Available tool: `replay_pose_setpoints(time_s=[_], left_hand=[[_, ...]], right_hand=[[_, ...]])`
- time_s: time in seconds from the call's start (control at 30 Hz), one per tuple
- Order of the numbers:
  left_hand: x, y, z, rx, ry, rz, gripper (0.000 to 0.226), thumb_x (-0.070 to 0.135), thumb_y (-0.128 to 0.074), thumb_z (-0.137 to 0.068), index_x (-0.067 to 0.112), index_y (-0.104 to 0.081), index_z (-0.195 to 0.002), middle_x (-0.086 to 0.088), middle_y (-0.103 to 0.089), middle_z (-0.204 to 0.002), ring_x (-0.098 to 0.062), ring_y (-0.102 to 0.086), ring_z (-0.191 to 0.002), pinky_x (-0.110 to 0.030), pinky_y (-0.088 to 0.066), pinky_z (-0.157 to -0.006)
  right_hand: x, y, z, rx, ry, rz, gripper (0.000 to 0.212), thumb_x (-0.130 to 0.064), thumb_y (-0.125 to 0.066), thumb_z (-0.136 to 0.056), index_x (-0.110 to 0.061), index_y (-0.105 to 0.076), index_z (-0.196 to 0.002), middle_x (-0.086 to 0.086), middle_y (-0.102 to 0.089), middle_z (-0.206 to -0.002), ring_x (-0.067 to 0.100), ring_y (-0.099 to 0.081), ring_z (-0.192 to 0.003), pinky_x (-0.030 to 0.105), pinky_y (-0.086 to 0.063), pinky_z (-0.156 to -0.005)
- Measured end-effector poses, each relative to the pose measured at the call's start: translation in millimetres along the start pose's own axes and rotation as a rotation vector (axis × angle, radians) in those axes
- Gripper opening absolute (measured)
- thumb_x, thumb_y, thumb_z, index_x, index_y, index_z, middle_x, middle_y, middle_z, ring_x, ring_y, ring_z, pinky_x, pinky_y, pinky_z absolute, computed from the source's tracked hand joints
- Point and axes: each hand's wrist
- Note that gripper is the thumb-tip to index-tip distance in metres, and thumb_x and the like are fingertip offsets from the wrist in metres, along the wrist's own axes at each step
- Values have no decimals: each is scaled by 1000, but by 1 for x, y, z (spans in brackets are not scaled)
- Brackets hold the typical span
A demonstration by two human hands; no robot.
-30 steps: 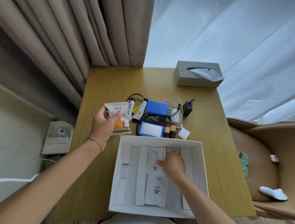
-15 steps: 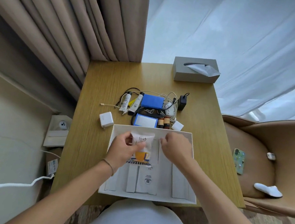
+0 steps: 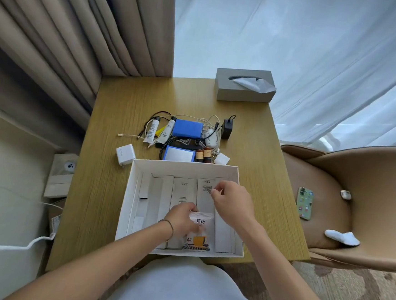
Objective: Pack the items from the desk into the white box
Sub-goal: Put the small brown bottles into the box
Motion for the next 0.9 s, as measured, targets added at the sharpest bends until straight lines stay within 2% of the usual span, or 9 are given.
replay_pose_setpoints(time_s=[0.1,0.2,0.3,0.4,0.5,0.63,0.7,0.8,0.9], left_hand=[[-2,-9,0,82,-19,-133,32,28,-81,-73,25,-63,-99,1,-64,-100,-18,-62,-88,-33,-56,-75],[-3,-12,0,197,-53,-335,35,40,-80,-70,30,-66,-100,4,-61,-100,-15,-58,-87,-29,-54,-70],[-2,-12,-3,237,-84,-446,40,48,-78,-70,30,-65,-104,4,-56,-102,-15,-56,-86,-29,-53,-71],[-1,-9,-3,274,-154,-505,43,52,-71,-78,30,-61,-114,3,-55,-107,-18,-54,-98,-30,-48,-74],[3,4,4,351,-222,-461,40,52,-62,-87,32,-58,-121,7,-59,-115,-15,-54,-108,-29,-46,-80],[18,38,22,397,-304,-317,22,44,-59,-91,40,-59,-113,17,-60,-100,-3,-58,-92,-22,-51,-76],[28,62,30,353,-328,-221,14,39,-60,-91,40,-63,-104,20,-60,-91,1,-59,-82,-21,-52,-72],[41,100,34,305,-354,-131,9,33,-62,-92,37,-67,-98,17,-65,-85,2,-62,-78,-17,-52,-68],[49,133,31,337,-345,-88,8,31,-61,-93,35,-67,-95,15,-67,-86,1,-63,-78,-17,-50,-66]], right_hand=[[1,3,1,12,1,-43,21,-28,-55,-96,-19,-72,-88,-5,-66,-74,16,-59,-66,27,-36,-50],[1,5,1,20,3,-58,20,-29,-56,-96,-19,-72,-89,-3,-70,-81,18,-63,-73,29,-43,-56],[-1,8,-1,26,12,-65,20,-30,-56,-96,-19,-72,-89,-3,-70,-82,18,-63,-73,30,-45,-58],[-7,15,-7,42,38,-68,19,-31,-58,-95,-21,-69,-84,-4,-68,-76,16,-62,-69,29,-42,-54],[-17,25,-24,76,72,-80,15,-29,-59,-94,-23,-68,-83,-7,-65,-73,13,-61,-65,29,-46,-52],[-31,35,-64,108,109,-26,18,-29,-56,-94,-20,-71,-87,-4,-68,-75,13,-64,-66,34,-58,-59],[-38,34,-90,67,115,33,18,-27,-54,-95,-21,-70,-89,-4,-69,-80,14,-65,-70,38,-61,-63],[-44,27,-128,-43,88,167,15,-19,-53,-93,-17,-67,-96,2,-70,-88,20,-68,-79,41,-63,-72],[-45,13,-157,-135,74,274,11,-12,-51,-91,-15,-61,-94,3,-67,-88,20,-65,-79,35,-60,-67]])
Point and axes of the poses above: each hand's wrist, its own z-axis away from the middle knuckle, its own y-axis out of the back of the hand, x = y × z
